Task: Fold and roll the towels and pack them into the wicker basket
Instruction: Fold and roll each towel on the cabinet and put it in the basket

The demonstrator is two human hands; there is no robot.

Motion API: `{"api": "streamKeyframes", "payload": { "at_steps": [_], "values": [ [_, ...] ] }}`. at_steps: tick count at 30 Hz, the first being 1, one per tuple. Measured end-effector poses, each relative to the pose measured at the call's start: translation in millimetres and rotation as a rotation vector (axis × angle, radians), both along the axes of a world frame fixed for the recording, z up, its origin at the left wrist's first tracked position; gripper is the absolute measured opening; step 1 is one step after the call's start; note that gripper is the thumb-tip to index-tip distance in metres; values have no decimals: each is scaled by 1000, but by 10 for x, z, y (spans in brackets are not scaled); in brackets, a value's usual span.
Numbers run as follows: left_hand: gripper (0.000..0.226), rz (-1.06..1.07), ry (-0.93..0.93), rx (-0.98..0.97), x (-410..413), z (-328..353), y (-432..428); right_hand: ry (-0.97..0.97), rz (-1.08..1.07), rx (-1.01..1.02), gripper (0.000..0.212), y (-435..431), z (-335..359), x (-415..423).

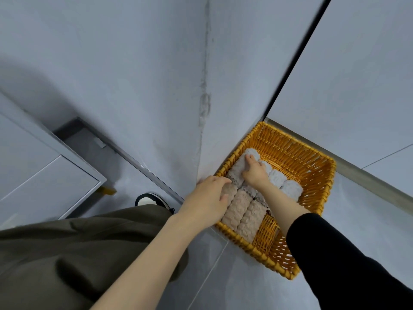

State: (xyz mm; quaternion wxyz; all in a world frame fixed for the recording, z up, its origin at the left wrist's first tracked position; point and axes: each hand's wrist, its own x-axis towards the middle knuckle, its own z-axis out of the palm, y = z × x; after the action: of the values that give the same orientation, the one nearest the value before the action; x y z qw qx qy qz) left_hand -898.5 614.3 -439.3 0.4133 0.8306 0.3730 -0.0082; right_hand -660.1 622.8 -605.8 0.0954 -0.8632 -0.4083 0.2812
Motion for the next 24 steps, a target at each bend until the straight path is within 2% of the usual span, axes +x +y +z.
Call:
{"api": "streamKeyframes", "payload": {
  "at_steps": [5,11,16,24],
  "values": [
    [39,27,-96,-5,39,234,-24,3,-103,303,47,-240,479,-187],
    [34,127,-212,-48,-59,612,-71,144,-51,524,25,-662,1306,-528],
    [31,204,-304,-35,-217,927,-137,252,42,637,27,-1019,2055,-894],
    [27,292,-528,-1,-687,1663,-128,339,318,753,27,-1290,3407,-1520]
  ]
}}
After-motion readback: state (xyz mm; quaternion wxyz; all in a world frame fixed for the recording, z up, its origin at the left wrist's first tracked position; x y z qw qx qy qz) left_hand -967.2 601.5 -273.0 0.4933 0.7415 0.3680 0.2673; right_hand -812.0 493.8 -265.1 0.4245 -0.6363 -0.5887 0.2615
